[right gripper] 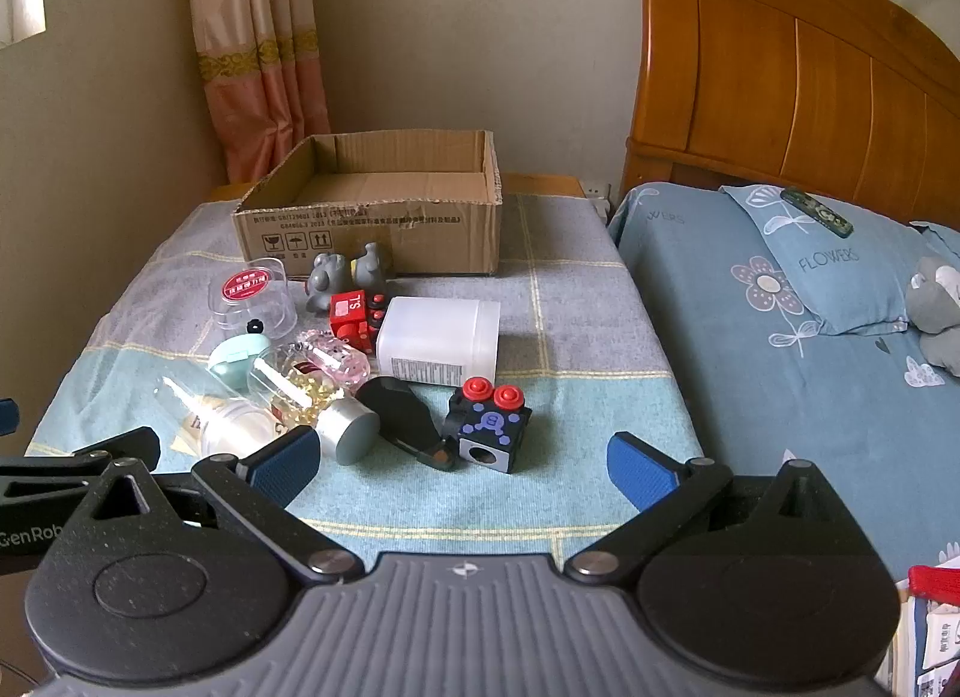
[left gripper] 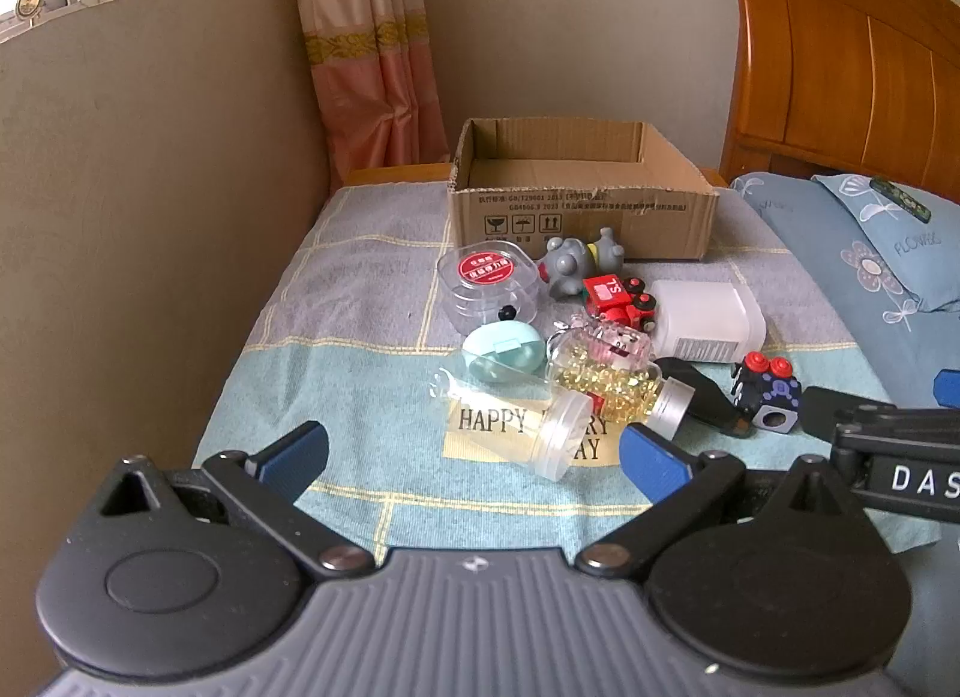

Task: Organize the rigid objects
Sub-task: 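Move left tool toward clear jar while right tool approaches black cube with red buttons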

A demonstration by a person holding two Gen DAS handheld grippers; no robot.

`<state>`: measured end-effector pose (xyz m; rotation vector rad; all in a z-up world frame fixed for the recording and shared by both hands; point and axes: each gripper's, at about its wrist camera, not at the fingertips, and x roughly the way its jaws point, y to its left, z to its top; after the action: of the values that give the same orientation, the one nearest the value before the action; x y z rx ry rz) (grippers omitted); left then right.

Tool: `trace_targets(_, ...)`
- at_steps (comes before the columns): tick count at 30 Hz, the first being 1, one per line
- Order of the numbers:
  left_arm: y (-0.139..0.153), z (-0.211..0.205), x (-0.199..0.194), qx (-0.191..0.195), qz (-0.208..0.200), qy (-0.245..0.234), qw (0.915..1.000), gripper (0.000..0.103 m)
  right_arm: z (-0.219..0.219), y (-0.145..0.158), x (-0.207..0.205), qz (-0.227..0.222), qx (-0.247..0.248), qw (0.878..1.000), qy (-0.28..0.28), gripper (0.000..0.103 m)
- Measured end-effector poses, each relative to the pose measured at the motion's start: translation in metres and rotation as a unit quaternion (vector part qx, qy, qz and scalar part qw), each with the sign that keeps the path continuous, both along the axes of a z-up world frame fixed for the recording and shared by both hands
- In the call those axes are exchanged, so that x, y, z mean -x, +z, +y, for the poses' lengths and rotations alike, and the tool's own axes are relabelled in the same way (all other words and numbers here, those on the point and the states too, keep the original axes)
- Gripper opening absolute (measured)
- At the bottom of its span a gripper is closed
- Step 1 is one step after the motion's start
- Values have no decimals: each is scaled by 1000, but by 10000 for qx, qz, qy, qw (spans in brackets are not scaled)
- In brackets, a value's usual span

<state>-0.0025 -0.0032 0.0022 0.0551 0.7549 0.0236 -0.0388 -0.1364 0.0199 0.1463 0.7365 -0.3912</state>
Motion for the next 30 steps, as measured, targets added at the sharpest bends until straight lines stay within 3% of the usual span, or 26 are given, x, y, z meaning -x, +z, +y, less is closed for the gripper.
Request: trace_targets(30, -1, 2, -5, 54, -18, -104, 9999, 102, 1, 1, 0, -29, -14, 10000, 20, 103)
